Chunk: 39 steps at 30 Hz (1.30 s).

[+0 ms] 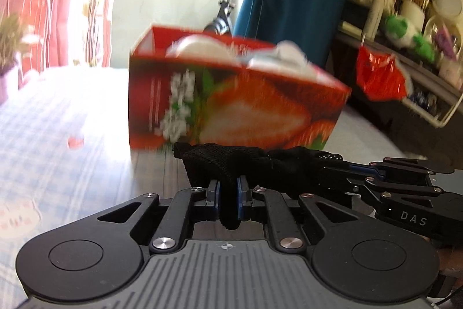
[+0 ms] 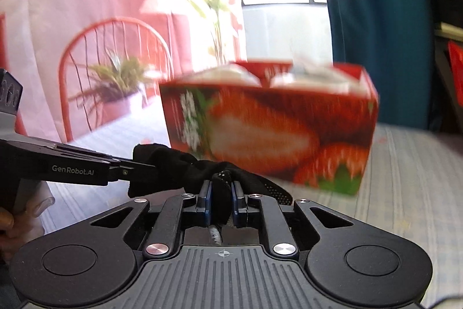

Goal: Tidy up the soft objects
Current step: 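Carry the black gloves with both grippers into the red box, open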

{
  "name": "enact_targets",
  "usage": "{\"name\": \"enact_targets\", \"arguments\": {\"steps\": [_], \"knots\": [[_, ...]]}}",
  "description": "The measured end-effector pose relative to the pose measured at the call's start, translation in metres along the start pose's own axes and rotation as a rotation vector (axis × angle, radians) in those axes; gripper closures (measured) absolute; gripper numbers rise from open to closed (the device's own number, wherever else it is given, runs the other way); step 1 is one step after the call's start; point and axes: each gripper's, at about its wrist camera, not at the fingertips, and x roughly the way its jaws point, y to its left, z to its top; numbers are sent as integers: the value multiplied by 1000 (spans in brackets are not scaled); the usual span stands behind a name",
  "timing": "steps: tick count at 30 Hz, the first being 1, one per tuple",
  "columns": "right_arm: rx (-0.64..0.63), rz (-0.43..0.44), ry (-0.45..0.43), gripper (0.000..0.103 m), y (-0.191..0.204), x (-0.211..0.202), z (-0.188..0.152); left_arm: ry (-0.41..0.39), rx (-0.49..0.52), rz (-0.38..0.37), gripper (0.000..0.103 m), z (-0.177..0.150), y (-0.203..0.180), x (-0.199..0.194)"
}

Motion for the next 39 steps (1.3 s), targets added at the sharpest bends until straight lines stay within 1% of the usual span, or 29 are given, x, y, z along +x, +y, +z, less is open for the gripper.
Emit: {"name": "enact_targets", "arguments": {"steps": [5,10,14,16,18,23,27,29,31,35,39], "knots": [[-41,20,-68,91,-8,-5,47,-76,26,-17,91,43,0,-15],[-77,14,-102,91,-19,2,98,-120,49,-24,91,99,-4,-11],[-116,-28,-120,91,-27,21,132,-116,31,-25,91,141,-6,6],[-110,-51,-118,91,-32,36,145,-108,23,-9,91,154,-8,20],[-98,-78,-106,91,-38,53,155,-79,1,8,91,164,-7,38],[-65,-153,-40,91,-56,96,159,11,-23,48,91,173,-1,89],[-54,-198,52,91,-62,132,144,89,-34,80,91,169,0,124],[-34,-194,88,90,-66,142,139,122,-49,85,91,166,4,134],[12,-168,121,90,-71,150,136,163,-68,75,91,164,9,142],[33,-149,163,90,-77,162,135,226,-62,79,91,160,20,154],[58,-140,212,90,-81,173,133,266,-48,88,91,151,24,161]]}}
